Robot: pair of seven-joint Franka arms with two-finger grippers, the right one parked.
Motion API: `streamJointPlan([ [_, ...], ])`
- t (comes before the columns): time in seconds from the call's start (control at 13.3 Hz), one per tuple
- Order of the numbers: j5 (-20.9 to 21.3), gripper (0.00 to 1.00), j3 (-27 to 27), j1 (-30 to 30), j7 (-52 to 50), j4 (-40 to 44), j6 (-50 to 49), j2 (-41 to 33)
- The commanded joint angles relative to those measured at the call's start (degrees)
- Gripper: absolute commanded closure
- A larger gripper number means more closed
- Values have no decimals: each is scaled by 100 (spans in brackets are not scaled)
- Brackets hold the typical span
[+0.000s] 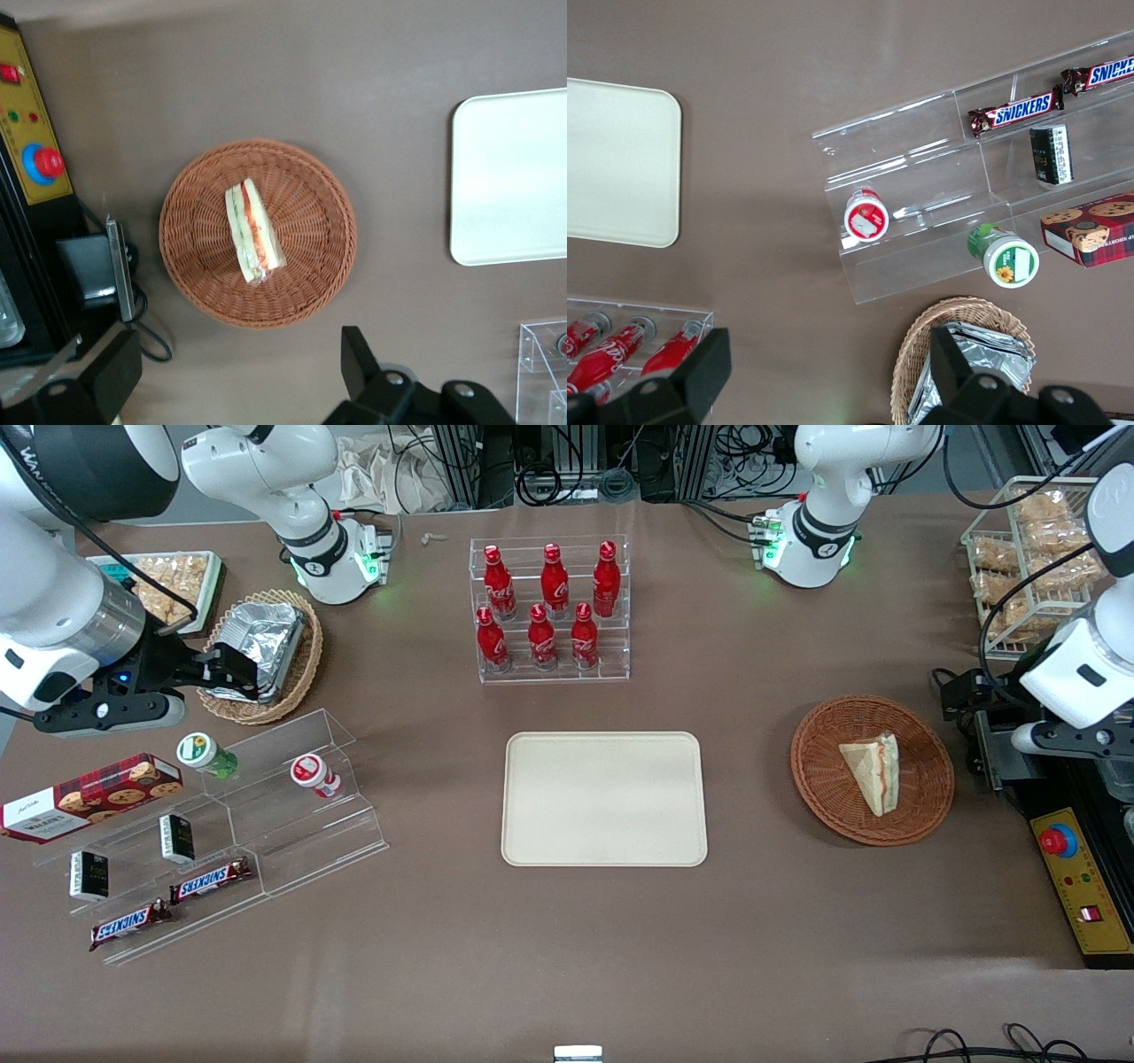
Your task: Place sandwich from basket to tray
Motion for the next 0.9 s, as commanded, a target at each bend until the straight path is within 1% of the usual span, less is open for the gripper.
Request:
streamJointPlan([
  [0.0,70,0,-33,22,-609,-649,393,-171],
  [0.23,61,0,-33,22,-1891,-1880,1440,-637],
  [0.38,61,0,-24,22,-2227,-2592,1967,-699],
  [0.53,61,0,2,39,-2378,-3531,3088,-804],
  [0.6,70,0,11,48,-2465,-3849,3530,-788],
  [0.83,79,0,20,74,-2484,-4395,4340,-612],
])
